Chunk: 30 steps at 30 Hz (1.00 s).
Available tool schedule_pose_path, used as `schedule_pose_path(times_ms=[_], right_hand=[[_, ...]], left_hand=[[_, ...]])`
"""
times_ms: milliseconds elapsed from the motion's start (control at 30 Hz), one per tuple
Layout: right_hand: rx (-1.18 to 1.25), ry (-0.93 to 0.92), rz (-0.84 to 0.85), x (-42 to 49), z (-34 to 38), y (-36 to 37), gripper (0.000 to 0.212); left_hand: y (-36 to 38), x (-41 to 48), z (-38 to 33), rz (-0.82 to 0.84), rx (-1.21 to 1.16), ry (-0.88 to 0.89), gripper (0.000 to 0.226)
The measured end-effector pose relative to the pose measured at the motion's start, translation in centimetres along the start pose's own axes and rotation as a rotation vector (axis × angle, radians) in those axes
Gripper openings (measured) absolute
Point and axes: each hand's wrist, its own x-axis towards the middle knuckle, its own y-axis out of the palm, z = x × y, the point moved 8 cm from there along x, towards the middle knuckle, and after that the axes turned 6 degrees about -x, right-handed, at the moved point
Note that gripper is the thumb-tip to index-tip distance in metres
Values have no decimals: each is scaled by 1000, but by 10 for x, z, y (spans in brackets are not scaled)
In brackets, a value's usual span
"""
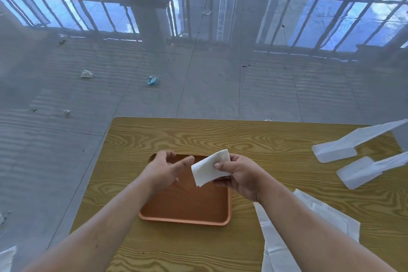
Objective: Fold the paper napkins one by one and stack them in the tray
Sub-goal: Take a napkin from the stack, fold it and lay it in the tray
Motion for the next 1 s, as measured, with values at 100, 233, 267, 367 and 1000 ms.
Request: schedule_pose_path(times_ms=[100, 233, 267, 367, 1000], right_hand=[[66, -44, 25, 0, 5, 10, 18], [99, -89, 102, -3, 8, 25, 27], [98, -98, 111, -4, 10, 27, 27], [80, -125, 110, -4, 14, 25, 23], [-313, -256, -144, -1, 38, 3, 97]], left_hand=[[25, -8, 8, 179, -172, -35, 111], [31, -6, -3, 202, -425, 28, 101], [33, -6, -6, 219, -453, 32, 99], [39, -9, -12, 301, -513, 34, 89], [6, -2, -45, -47, -162, 354, 12]])
